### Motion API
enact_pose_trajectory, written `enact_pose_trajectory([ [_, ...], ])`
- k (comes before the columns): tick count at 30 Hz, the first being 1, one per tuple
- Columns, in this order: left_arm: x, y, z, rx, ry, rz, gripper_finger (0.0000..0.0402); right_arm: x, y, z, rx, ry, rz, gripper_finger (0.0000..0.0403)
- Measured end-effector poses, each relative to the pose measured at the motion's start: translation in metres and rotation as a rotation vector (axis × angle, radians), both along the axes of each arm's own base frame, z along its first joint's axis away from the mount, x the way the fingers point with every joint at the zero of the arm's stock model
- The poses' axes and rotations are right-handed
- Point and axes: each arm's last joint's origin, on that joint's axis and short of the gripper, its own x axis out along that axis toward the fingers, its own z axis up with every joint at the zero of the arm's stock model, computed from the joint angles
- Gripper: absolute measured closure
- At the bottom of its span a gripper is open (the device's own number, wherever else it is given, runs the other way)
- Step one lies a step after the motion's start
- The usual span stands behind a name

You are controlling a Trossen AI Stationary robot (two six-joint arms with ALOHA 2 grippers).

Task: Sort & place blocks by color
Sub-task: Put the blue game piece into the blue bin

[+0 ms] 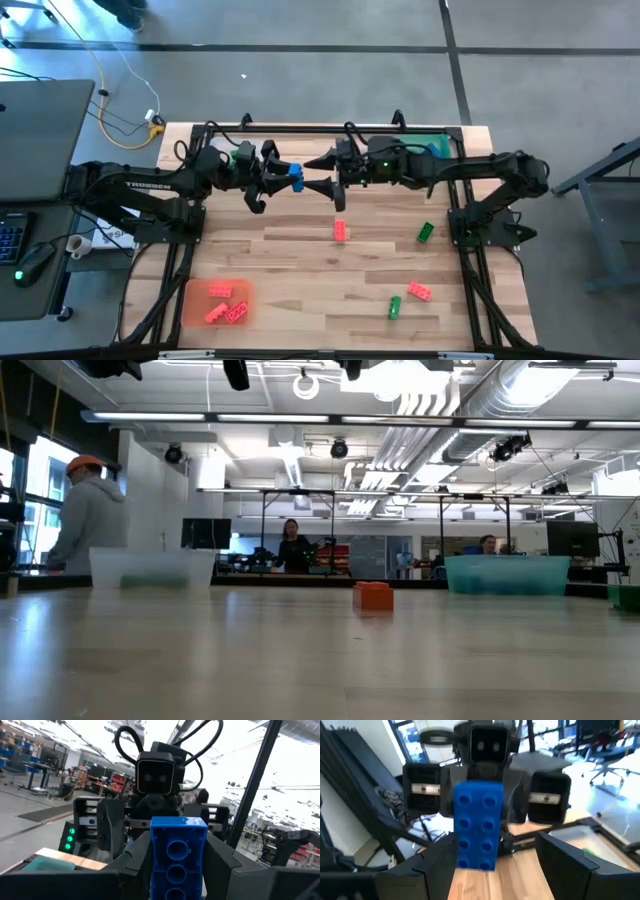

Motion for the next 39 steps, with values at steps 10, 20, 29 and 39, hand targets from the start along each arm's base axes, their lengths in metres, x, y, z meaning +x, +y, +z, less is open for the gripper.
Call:
enact_pose_trajectory([
  [10, 0.0, 0.0, -0.001, 0.004, 0.01, 0.01, 0.0298, 0.01, 0.0, -0.009, 0.049, -0.002, 0.032, 0.0151],
  [20, 0.002, 0.002, -0.003, -0.018, 0.014, 0.06, 0.0298, 0.014, -0.001, -0.012, 0.049, -0.01, -0.009, 0.0151],
  [29, 0.004, 0.003, -0.005, -0.026, 0.022, 0.063, 0.0298, 0.02, -0.001, -0.015, 0.06, -0.033, 0.02, 0.0174],
  [39, 0.004, 0.003, -0.006, -0.027, 0.024, 0.065, 0.0298, 0.022, -0.002, -0.019, 0.107, -0.017, 0.044, 0.0258],
])
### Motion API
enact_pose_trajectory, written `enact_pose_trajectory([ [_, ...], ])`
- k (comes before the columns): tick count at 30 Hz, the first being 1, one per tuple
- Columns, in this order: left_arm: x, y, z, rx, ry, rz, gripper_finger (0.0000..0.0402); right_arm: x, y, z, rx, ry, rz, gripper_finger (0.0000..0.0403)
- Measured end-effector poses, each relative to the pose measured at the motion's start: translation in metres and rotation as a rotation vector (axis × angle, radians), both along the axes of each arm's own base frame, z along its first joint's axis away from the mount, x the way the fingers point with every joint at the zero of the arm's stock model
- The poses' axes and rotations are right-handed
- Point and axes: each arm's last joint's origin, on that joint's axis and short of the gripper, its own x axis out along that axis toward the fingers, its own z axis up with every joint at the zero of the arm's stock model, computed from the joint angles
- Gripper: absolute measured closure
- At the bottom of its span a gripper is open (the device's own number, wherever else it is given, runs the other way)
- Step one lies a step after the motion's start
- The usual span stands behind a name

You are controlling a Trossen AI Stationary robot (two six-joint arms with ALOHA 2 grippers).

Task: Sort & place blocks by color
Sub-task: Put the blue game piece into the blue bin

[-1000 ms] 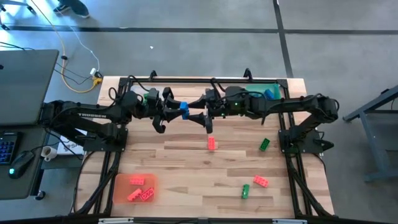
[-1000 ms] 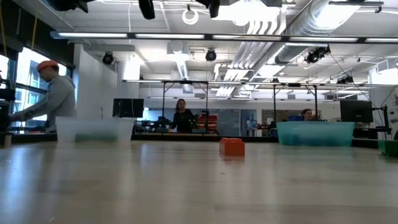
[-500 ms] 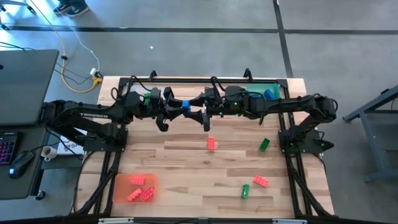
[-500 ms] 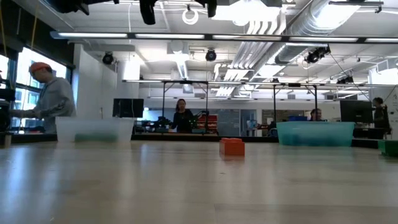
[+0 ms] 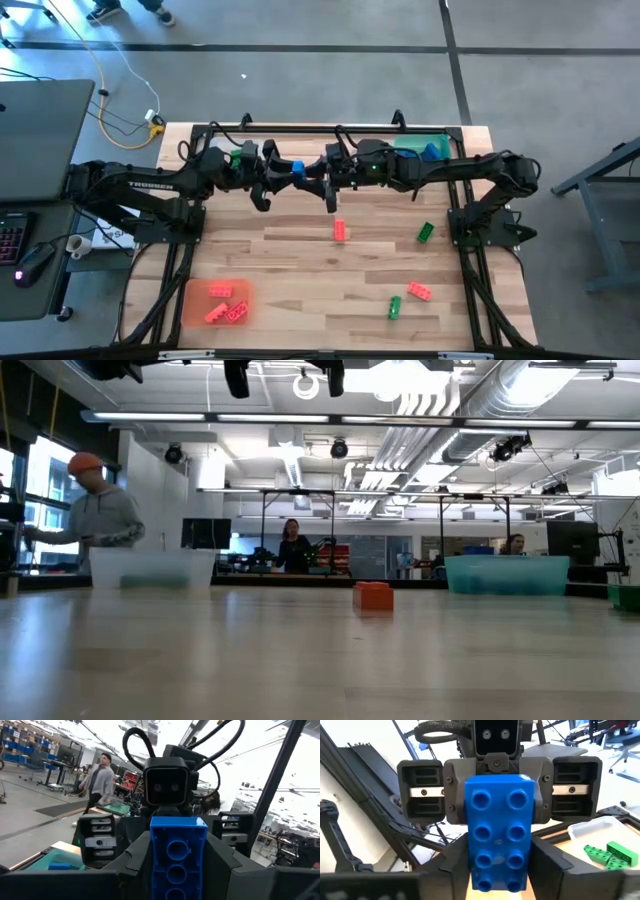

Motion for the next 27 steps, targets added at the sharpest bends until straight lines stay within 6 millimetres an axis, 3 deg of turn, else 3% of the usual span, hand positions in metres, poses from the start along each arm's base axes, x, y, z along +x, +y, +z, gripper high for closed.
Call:
enact_pose_trajectory([
  [3, 0.0, 0.0001, 0.0, -0.006, 0.0, 0.002, 0.0298, 0.0, 0.0001, -0.0001, 0.011, 0.002, -0.005, 0.0288],
  [17, 0.0002, 0.0002, -0.0007, -0.023, 0.003, -0.004, 0.0266, 0.0, 0.0007, -0.0011, 0.04, 0.015, -0.021, 0.0288],
  [27, 0.0001, 0.0001, -0.0006, 0.005, 0.007, 0.002, 0.019, -0.0004, -0.0001, -0.007, 0.045, 0.075, -0.057, 0.0288],
])
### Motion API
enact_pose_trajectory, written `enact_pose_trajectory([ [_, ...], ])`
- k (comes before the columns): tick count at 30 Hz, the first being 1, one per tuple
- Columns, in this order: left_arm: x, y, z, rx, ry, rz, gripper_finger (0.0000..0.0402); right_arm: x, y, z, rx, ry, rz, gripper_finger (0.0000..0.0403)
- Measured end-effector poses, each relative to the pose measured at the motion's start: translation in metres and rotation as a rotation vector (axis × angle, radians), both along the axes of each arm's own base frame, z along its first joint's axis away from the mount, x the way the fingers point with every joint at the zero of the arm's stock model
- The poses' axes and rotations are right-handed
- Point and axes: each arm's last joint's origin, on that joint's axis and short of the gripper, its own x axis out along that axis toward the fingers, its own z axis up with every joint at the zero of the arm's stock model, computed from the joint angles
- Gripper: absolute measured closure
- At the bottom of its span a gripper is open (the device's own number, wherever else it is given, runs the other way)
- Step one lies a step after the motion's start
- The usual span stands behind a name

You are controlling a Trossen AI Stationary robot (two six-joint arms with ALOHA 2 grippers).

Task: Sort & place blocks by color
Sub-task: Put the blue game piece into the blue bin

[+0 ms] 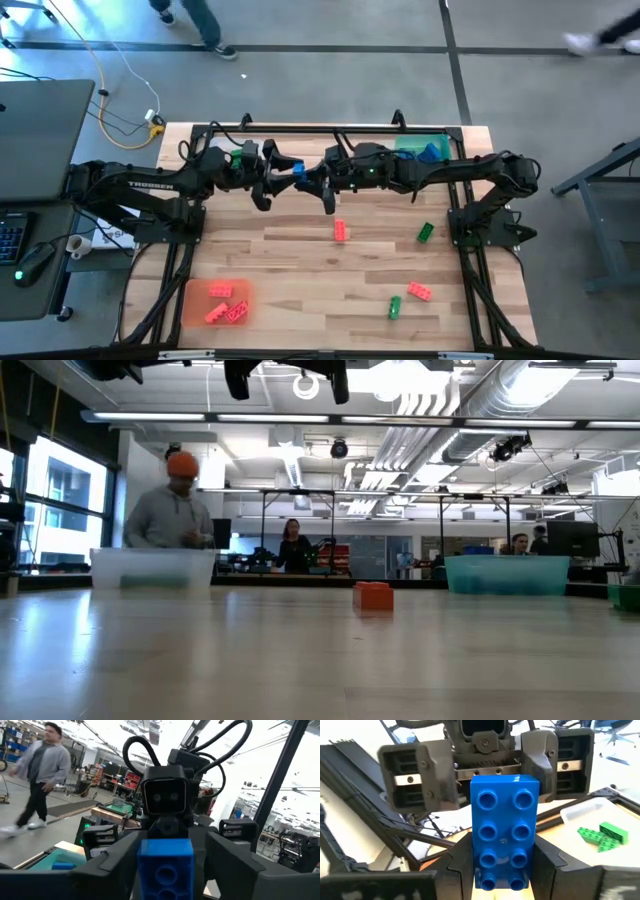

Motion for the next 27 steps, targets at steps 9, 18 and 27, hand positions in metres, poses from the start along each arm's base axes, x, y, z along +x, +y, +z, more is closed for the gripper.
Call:
enact_pose_trajectory([
  [9, -0.001, 0.01, -0.013, -0.044, 0.132, 0.042, 0.0164, -0.003, -0.002, -0.012, -0.005, 0.134, -0.061, 0.0288],
  [18, -0.004, 0.022, -0.022, -0.041, 0.233, 0.089, 0.0163, -0.018, -0.023, -0.034, -0.01, 0.415, -0.182, 0.0288],
  [27, -0.009, 0.034, -0.026, -0.002, 0.278, 0.152, 0.0163, -0.04, -0.066, -0.052, 0.038, 0.647, -0.299, 0.0288],
])
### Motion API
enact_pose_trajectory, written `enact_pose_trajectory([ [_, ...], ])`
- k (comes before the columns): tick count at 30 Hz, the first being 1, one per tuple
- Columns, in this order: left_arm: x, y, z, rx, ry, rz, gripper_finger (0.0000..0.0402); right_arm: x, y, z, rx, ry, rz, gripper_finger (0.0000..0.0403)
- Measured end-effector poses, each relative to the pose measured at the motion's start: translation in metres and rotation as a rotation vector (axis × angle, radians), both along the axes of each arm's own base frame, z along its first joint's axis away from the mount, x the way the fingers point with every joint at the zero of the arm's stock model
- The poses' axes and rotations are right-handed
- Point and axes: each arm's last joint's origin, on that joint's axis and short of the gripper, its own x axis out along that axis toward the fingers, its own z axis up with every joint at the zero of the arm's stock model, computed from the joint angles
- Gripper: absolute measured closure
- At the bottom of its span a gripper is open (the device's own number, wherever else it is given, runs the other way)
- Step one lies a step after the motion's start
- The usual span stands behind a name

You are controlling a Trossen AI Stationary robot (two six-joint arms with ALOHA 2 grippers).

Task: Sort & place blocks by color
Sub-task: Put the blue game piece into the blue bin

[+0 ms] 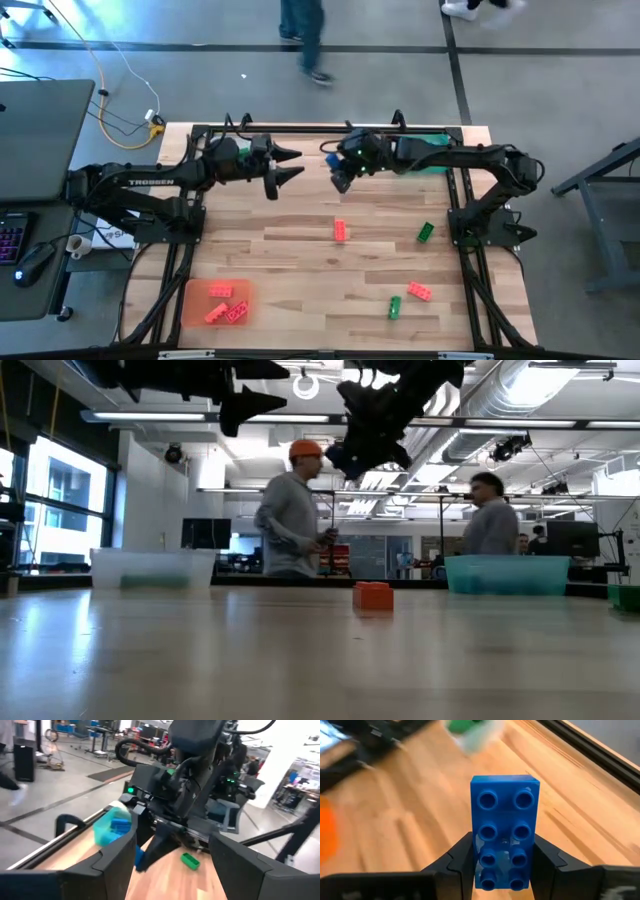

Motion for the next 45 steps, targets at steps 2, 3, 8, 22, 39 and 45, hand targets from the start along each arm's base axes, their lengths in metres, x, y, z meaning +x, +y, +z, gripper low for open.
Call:
enact_pose_trajectory([
  [2, -0.001, 0.003, -0.001, -0.002, 0.006, 0.017, 0.0163, -0.006, -0.01, -0.003, 0.013, 0.048, -0.032, 0.0288],
  [3, -0.002, 0.005, -0.001, -0.003, 0.008, 0.024, 0.0163, -0.01, -0.015, -0.005, 0.022, 0.076, -0.049, 0.0288],
  [8, -0.005, 0.012, -0.002, -0.009, 0.021, 0.057, 0.0163, -0.031, -0.04, -0.014, 0.047, 0.228, -0.158, 0.0288],
  [22, -0.01, 0.022, -0.005, -0.023, 0.05, 0.103, 0.0163, -0.103, -0.091, -0.027, 0.084, 0.679, -0.437, 0.0288],
  [39, -0.01, 0.022, -0.005, 0.002, 0.059, 0.101, 0.0163, -0.146, -0.122, -0.065, 0.195, 0.795, -0.574, 0.0288],
  [45, -0.01, 0.022, -0.005, 0.002, 0.059, 0.101, 0.0163, -0.155, -0.12, -0.089, 0.215, 0.801, -0.583, 0.0288],
])
